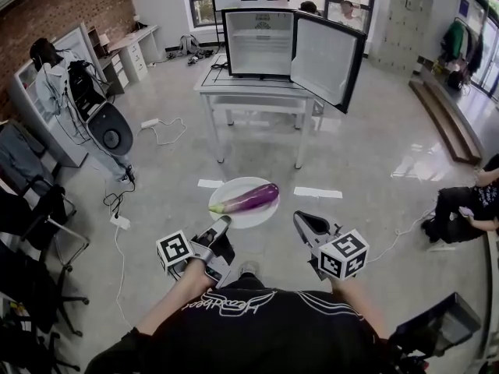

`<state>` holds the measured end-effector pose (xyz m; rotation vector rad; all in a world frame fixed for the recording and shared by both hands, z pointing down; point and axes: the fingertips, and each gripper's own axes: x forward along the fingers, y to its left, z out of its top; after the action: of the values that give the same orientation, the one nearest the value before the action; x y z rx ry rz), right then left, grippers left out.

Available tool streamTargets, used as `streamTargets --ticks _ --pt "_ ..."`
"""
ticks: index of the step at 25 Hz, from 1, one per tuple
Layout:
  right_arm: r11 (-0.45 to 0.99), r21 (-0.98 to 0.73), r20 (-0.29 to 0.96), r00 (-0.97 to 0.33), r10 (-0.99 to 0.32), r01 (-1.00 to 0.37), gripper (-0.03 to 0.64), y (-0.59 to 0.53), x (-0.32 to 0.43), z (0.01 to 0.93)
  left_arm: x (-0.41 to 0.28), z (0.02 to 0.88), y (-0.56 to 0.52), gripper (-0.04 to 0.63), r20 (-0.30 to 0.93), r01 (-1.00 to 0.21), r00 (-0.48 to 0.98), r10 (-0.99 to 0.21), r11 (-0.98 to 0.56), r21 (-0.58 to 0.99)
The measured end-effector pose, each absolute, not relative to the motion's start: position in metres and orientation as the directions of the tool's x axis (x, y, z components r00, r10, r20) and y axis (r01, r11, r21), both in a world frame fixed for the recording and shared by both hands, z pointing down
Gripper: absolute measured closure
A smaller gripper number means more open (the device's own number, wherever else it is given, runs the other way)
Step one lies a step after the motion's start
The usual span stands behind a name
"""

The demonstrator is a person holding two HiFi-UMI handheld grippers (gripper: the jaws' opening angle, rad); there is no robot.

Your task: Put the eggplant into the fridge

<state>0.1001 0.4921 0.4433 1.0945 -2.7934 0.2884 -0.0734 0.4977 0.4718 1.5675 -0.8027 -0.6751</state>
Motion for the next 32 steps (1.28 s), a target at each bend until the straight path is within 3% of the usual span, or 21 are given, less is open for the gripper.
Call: streamTargets --ticks 14,32 --pt "0.7 -0.133 0.225 -0.71 -0.668 -0.701 0.609 0.433 0.094 0.456 -0.076 0.484 0.431 0.571 0.011 -0.086 0.613 -0.79 -0.053 0.995" --pt "0.627 -0.182 0.289 -0.65 -0.703 -0.758 0.609 0.181 0.059 0.46 -0.119 0.489 0.175 0.571 0.078 -0.111 0.652 -0.754 0.007 0.994"
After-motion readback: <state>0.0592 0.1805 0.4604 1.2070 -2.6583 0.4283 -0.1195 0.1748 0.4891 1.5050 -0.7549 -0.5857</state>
